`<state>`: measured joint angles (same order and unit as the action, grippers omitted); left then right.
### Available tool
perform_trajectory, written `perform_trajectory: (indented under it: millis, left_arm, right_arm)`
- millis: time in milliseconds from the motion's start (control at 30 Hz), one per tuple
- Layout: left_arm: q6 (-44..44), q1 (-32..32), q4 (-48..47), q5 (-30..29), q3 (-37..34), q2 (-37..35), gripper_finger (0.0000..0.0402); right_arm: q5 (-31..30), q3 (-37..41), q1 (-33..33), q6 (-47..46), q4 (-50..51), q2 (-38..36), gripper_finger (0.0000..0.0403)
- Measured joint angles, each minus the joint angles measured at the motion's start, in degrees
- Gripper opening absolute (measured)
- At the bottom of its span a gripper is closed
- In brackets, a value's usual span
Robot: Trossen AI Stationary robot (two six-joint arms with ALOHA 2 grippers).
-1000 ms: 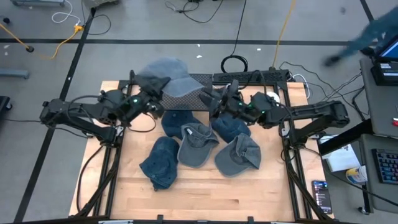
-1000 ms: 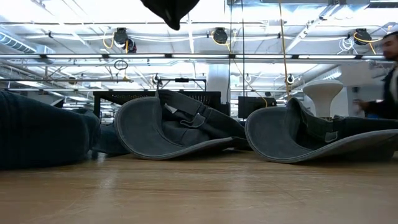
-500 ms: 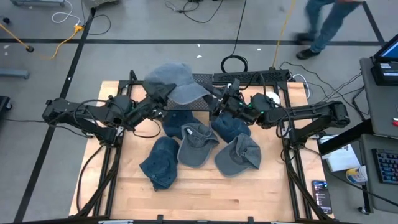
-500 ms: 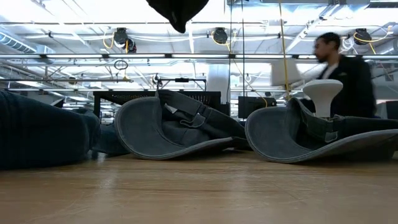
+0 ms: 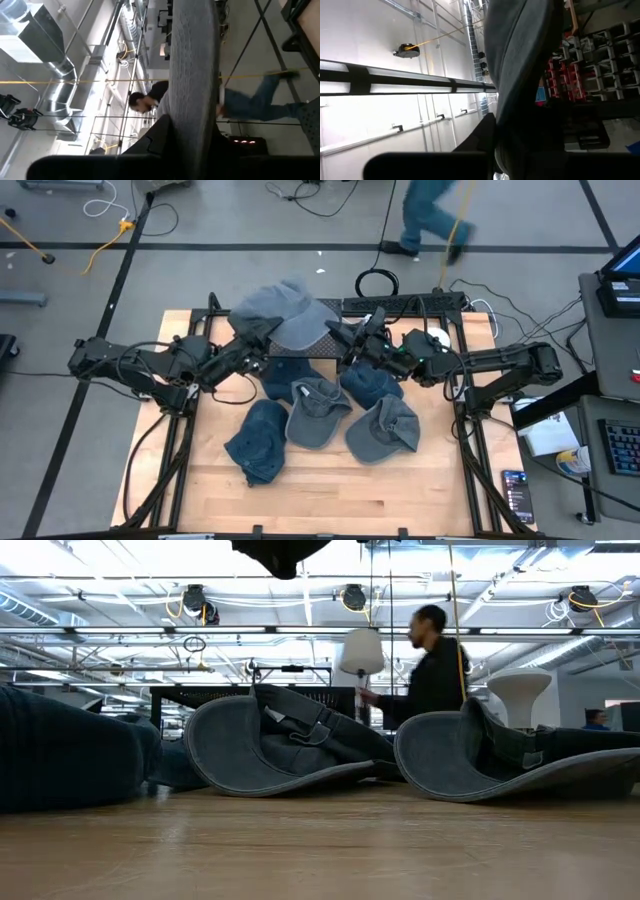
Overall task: Pick & Place hat
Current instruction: Put the bottom dark gray cap on the right side of the shelf
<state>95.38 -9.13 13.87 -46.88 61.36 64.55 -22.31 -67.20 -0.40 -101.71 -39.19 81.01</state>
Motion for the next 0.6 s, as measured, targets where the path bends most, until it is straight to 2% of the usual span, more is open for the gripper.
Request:
perform_trajectory:
  millis: [133, 233, 433, 600]
  left_arm:
    - [-3.06, -0.26, -0.37, -1.04, 0.00, 0.07, 0.0060]
    - [-7.02, -0.99, 0.01, -0.98, 0.00, 0.07, 0.0078]
    - [-16.26, -3.00, 0.09, -1.73, 0.00, -0.31, 0.0155]
    - [-19.39, -4.64, 0.77, -3.30, -0.02, -0.48, 0.0224]
  right_arm:
    - [-0.01, 0.00, -0.01, -0.09, -0.52, 0.04, 0.0007]
    - [0.25, 0.00, -0.19, 0.25, -0.97, 0.04, 0.0005]
    - [-0.45, 0.00, -1.19, 1.05, -3.36, 0.02, 0.0005]
    - [-0.22, -0.02, -2.05, 1.03, -4.86, -0.02, 0.0005]
